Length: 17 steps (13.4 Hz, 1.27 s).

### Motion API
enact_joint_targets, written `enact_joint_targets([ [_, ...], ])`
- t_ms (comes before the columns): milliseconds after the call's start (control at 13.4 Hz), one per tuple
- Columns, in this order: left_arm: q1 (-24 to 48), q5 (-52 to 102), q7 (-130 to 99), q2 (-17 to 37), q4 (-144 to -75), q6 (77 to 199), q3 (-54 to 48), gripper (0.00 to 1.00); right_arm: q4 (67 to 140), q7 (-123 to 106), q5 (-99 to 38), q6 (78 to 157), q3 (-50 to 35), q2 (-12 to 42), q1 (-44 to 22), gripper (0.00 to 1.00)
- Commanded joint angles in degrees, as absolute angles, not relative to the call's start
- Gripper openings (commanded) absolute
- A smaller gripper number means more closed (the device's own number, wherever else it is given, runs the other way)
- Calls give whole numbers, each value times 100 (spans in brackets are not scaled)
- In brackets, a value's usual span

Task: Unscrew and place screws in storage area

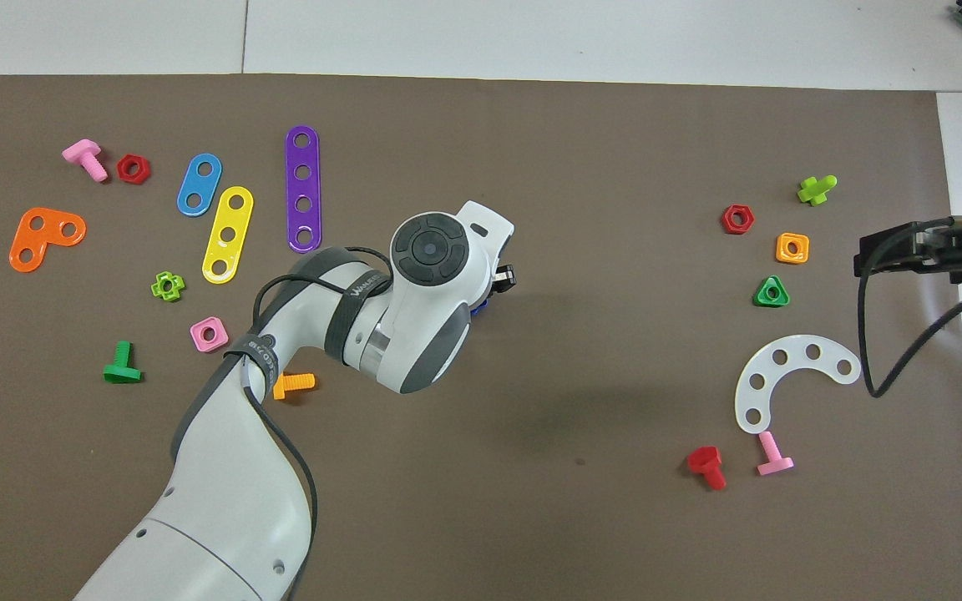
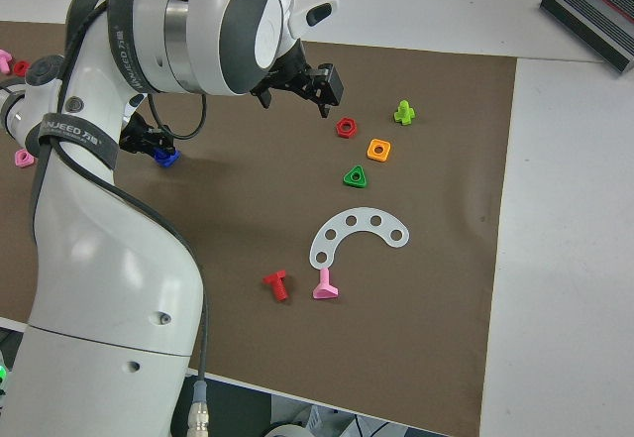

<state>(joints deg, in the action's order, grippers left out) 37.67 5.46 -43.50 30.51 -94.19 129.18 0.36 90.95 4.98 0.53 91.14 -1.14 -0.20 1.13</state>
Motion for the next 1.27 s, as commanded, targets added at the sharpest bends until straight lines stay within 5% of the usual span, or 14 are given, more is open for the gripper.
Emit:
enact_joint_targets([
  [0,3823,439,-4465,3110,-8932,12141,132,0,9193,448,-70,9088,-141,-123,202,100],
  [224,3762,448,-4605,3261,-8158,11445,141,0,9193,448,-70,9097,-123,-123,202,100],
  [599,2939,413,-4283,2911,-7892,10819,115,0,9228,501,-62,9114,-106,-140,194,100],
  [973,1936,668,-1588,2436,-8611,10679,97,0,9526,589,-53,9648,-167,-167,106,96],
  [1197,1741,668,-582,2146,-9419,11089,141,0,9887,1140,-53,10264,-202,-106,-507,95],
])
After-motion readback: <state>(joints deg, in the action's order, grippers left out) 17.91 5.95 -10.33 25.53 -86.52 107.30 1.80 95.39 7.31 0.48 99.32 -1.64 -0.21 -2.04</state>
